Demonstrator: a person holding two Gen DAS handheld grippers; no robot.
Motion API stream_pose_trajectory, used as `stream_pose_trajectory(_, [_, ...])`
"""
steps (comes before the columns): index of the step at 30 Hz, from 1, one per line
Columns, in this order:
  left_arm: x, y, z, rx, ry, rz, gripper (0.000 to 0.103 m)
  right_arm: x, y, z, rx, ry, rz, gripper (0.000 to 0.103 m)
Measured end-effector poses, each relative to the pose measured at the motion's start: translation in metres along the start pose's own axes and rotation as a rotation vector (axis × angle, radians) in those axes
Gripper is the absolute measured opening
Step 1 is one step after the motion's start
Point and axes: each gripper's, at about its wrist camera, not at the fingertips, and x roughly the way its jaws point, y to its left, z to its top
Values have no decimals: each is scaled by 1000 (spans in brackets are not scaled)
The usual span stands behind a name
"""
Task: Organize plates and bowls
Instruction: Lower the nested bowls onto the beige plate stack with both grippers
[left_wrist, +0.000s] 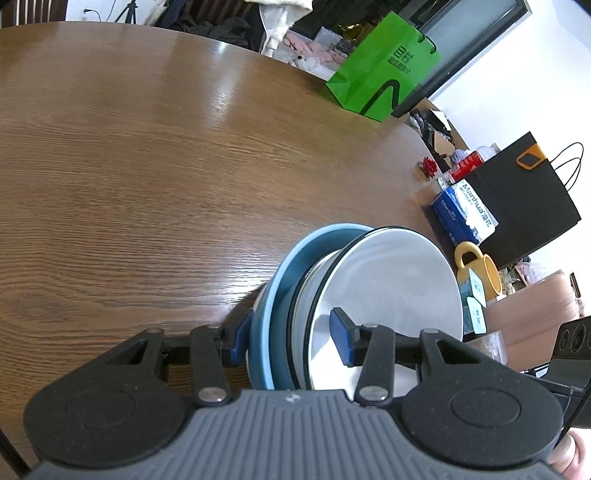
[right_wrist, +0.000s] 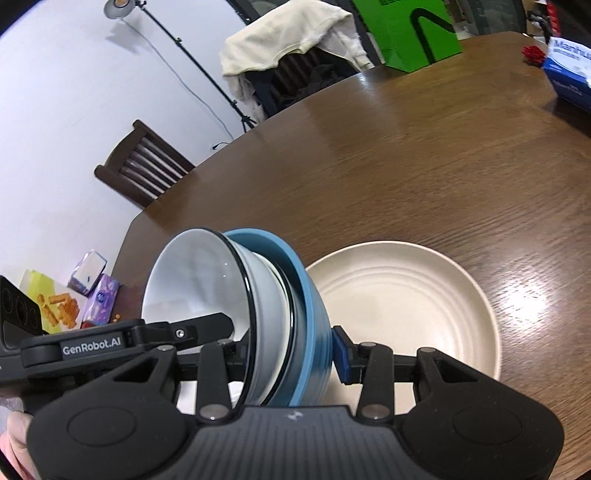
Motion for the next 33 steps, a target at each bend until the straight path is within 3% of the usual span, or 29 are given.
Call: stream_pose_trajectory(33, [60,-25,-3,32,117,36,45,10,-64,-7,128,67,-36,39])
